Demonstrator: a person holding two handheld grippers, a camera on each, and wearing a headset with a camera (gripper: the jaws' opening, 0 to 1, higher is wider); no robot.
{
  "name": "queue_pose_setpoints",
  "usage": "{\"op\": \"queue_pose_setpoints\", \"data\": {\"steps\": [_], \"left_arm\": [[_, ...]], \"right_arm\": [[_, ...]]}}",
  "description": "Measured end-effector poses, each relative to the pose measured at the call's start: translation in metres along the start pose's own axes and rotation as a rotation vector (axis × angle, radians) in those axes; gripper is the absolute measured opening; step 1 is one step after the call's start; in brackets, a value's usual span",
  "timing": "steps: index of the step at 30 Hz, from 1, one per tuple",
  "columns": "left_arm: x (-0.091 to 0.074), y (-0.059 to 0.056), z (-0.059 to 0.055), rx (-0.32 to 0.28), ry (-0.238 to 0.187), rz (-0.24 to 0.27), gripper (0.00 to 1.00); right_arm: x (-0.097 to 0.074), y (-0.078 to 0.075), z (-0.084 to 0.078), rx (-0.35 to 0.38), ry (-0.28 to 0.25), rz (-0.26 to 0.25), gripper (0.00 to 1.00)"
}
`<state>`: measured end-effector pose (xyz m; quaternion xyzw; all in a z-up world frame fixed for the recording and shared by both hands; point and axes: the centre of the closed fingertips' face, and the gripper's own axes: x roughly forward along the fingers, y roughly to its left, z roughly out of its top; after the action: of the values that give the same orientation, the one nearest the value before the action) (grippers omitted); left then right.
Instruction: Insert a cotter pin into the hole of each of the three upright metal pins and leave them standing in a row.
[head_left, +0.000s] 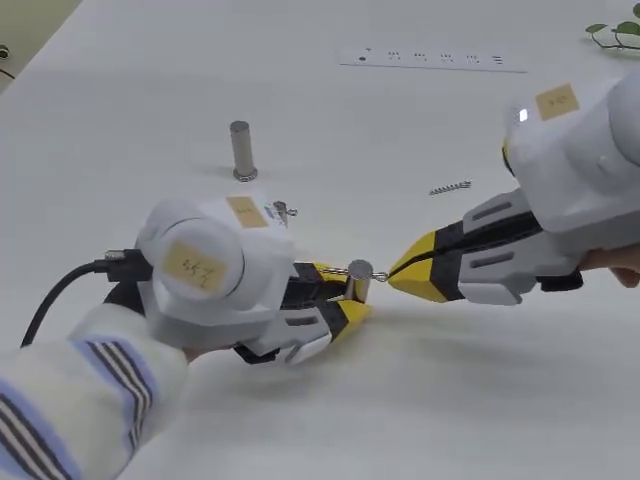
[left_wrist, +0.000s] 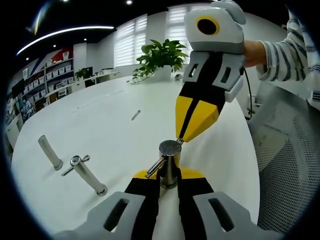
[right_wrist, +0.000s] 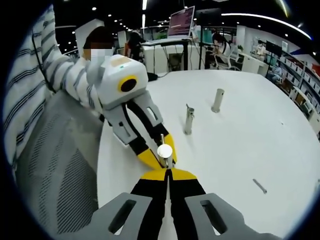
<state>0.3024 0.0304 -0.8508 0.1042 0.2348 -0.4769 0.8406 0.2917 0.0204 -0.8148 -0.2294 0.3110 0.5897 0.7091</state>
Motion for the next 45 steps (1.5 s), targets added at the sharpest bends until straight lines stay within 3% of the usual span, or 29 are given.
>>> {"op": "queue_pose_setpoints", "data": {"steps": [7,12,16,20,24,26,29,35,41,45], "left_arm": [[0.0,0.0,0.0,-0.002,0.0,0.0,0.11],[0.0,0.001,0.0,-0.008,0.0,0.004,0.12],[0.0,0.0,0.0,0.005,0.0,0.005,0.12],[-0.001,0.002,-0.004,-0.019,0.017,0.005,0.14],[-0.009,0.004,-0.007,-0.018,0.024,0.008,0.26],[-0.013,0.003,-0.008,-0.014,0.027,0.003,0.32],[-0.02,0.001,-0.01,-0.001,0.03,0.003,0.37],[-0.032,-0.007,-0.009,-0.091,-0.013,-0.026,0.67],[-0.049,-0.004,-0.007,-0.112,-0.029,0.018,0.99],[-0.06,-0.002,-0.007,-0.146,-0.039,0.039,0.99]], "right_arm": [[0.002,0.002,0.001,0.021,-0.001,0.012,0.03],[0.002,0.0,0.0,0.016,-0.002,-0.006,0.03],[-0.002,-0.003,-0.002,0.022,-0.006,-0.016,0.1],[-0.004,-0.005,0.0,0.036,-0.023,-0.026,0.15],[-0.003,-0.006,0.002,0.039,-0.047,-0.025,0.17],[-0.001,-0.006,0.006,0.006,-0.067,-0.038,0.17],[0.003,-0.005,0.008,0.018,-0.08,-0.019,0.19],[0.01,-0.004,0.007,0.021,-0.089,-0.011,0.23],[0.018,-0.002,0.006,0.028,-0.1,0.002,0.25],[0.024,-0.001,0.003,0.034,-0.098,0.005,0.26]]}}
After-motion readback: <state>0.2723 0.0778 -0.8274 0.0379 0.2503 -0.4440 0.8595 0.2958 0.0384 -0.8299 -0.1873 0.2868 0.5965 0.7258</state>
